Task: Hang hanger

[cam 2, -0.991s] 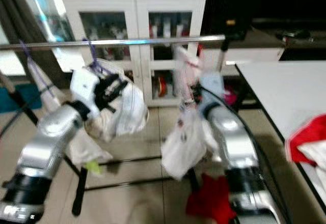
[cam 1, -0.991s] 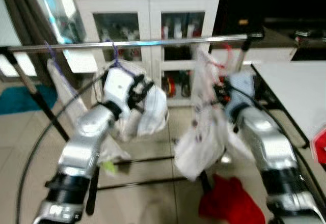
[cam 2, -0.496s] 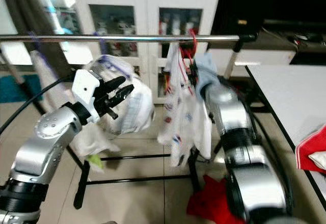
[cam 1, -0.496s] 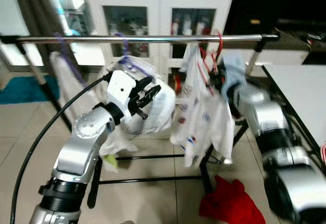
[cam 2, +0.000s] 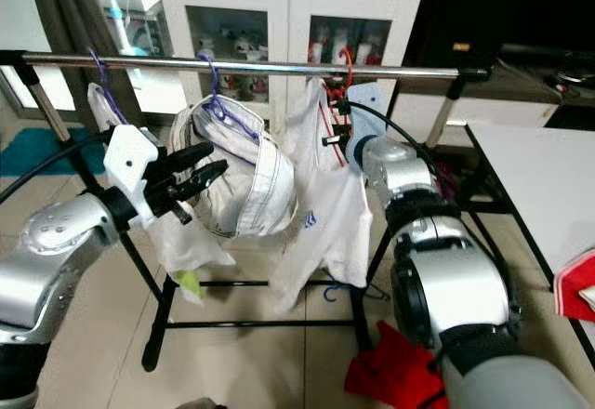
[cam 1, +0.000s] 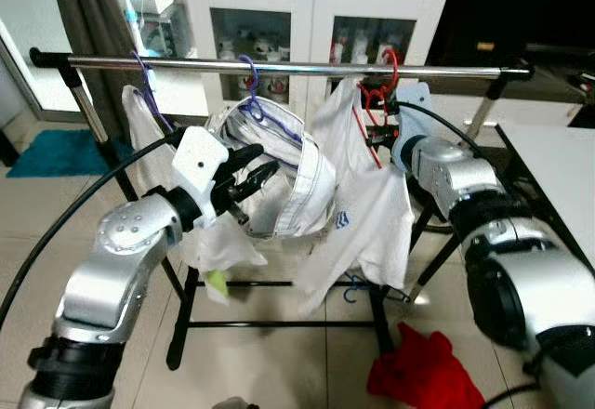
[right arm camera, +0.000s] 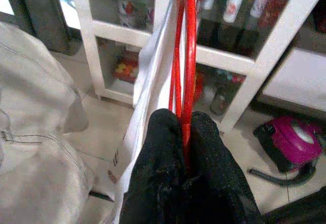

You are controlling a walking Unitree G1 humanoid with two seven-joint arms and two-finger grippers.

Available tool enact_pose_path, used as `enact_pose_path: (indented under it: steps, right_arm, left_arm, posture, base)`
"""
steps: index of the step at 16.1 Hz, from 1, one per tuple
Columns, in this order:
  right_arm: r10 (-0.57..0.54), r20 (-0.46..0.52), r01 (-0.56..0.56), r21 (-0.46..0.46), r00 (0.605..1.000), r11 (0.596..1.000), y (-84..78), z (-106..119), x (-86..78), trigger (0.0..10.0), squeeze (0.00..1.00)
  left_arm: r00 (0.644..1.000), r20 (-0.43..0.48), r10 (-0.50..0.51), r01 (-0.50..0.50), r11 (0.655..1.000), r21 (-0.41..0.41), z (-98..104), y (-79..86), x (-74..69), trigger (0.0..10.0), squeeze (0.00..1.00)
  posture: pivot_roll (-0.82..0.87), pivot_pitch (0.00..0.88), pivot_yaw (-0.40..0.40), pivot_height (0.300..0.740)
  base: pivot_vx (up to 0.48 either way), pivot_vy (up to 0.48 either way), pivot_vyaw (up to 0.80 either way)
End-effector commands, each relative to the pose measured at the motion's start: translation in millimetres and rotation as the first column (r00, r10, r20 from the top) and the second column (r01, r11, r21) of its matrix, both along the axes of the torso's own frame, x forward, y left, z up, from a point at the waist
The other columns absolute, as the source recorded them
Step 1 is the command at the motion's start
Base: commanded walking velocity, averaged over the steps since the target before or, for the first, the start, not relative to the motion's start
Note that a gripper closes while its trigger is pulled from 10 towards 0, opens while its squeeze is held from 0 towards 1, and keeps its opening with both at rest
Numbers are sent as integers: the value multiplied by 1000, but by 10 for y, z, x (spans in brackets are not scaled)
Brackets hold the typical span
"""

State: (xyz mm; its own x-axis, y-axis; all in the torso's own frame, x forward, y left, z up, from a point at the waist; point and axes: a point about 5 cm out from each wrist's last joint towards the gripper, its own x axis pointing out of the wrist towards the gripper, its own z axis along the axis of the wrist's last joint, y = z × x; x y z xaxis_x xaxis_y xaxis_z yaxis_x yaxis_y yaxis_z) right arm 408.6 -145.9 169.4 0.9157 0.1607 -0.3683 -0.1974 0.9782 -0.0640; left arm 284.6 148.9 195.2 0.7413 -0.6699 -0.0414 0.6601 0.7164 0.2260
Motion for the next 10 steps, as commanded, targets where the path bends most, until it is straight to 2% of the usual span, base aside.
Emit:
enact_pose_path:
  steps: [1,6,10]
  right_arm:
    - [-38,29,39,-7,999,999,-27,110,42,10000,0]
    - [-111,-18,112,22,994,994,-38,52,35,10000,0]
    - [-127,-31,127,6,991,992,-33,16,26,10000,0]
  left_arm:
    - [1000,9,-18,18,1000,16,68,8,-27,10000,0]
    - [999,-41,-7,9,998,55,93,132,-170,10000,0]
    - [999,-50,-17,21,998,67,132,125,-184,10000,0]
  posture:
    - [33,0,17,740]
    - [85,0,32,740]
    - [96,0,45,740]
  base:
    - [0,0,0]
    - [0,0,0]
    - [0,0,0]
